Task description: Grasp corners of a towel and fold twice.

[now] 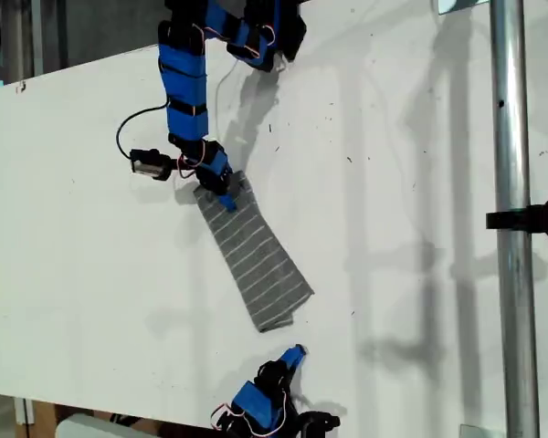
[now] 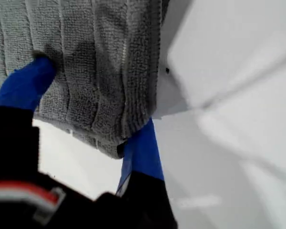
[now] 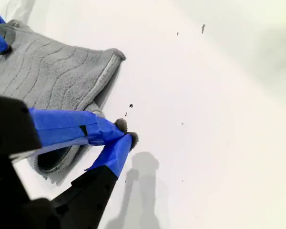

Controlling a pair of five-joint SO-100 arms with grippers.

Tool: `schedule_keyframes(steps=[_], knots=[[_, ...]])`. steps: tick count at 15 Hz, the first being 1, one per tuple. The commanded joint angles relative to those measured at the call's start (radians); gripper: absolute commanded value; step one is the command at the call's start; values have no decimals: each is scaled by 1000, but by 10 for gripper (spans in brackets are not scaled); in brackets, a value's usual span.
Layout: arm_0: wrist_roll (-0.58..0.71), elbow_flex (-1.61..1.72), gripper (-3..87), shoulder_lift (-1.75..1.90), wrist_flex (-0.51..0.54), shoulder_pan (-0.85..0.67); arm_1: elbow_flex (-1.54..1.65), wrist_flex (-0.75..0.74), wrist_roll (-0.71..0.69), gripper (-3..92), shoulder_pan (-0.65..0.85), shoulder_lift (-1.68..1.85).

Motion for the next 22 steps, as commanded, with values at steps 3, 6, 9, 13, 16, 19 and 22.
schedule_keyframes(steps=[3, 6, 9, 13, 16, 19, 22], knots=[[18, 9, -23, 5, 8, 3, -61, 2, 26, -2, -49, 3], [58, 9, -22, 5, 8, -18, 69, 146, 15, -2, -78, 236], [72, 9, -22, 5, 8, -23, 107, 713, 186, -2, -121, 612], [78, 9, -22, 5, 8, -15, -259, 1269, 410, -2, -259, 788], [91, 9, -22, 5, 8, -23, -341, 894, 279, -2, -288, 379], [74, 9, -22, 5, 6, -12, -500, 692, 224, -2, -304, -64], [66, 9, -21, 5, 8, -11, -601, 543, 189, 48, -344, -210]])
